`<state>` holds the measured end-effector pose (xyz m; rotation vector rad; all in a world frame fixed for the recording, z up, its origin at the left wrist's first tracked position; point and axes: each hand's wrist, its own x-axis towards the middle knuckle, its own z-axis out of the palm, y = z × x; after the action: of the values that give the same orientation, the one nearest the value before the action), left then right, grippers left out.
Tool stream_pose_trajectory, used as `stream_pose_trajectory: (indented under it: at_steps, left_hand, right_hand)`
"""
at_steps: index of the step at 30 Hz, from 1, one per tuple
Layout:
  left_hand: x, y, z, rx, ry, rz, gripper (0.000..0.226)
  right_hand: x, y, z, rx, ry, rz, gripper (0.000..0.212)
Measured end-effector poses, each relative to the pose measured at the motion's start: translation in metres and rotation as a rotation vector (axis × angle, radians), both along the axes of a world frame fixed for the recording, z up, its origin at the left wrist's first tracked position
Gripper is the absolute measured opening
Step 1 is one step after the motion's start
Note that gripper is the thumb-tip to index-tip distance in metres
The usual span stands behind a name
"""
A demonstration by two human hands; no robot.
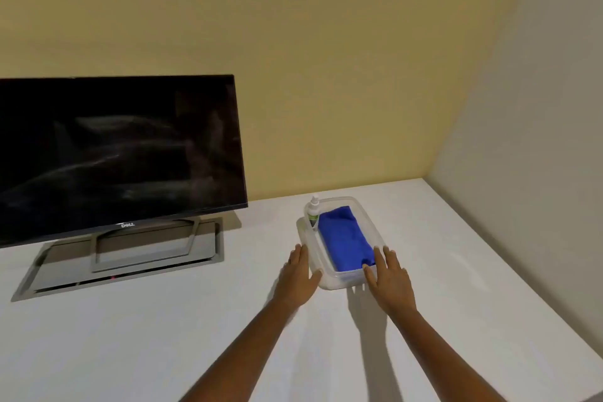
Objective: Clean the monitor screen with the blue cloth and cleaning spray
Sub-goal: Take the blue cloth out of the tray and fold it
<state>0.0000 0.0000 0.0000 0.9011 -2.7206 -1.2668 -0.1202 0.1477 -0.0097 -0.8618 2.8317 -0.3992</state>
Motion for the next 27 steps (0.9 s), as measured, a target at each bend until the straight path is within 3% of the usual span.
stream_pose_trajectory:
  at_steps: [9,13,14,15,19,22,27]
  left_hand:
    - [-0.044,-0.004,0.010,-0.095,-0.199,-0.084,0.080]
    - [-0.054,-0.009,0.014,-0.215,-0.332,-0.165,0.088]
    - [-0.056,-0.010,0.014,-0.236,-0.354,-0.169,0.090]
    - [-0.057,-0.011,0.013,-0.250,-0.373,-0.167,0.092]
    - [-0.060,-0.012,0.013,-0.329,-0.432,-0.161,0.097]
    - [-0.064,-0.011,0.012,-0.408,-0.461,-0.170,0.099]
    - [-0.069,-0.011,0.009,-0.441,-0.498,-0.184,0.098]
  right_hand:
    - [-0.016,0.013,-0.018,-0.030,-0.063,0.026,0.059]
    - [-0.019,0.010,-0.019,-0.027,-0.019,0.037,0.116]
    - [-0.023,0.006,-0.017,-0.021,-0.010,0.058,0.121]
    - [-0.025,0.001,-0.013,-0.027,-0.015,0.082,0.114]
    - [-0.038,-0.032,0.000,0.039,-0.062,0.188,0.056]
    - [-0.051,-0.060,-0.002,0.188,-0.128,0.224,0.061]
    - [-0.064,-0.084,-0.016,0.422,-0.275,0.175,0.094]
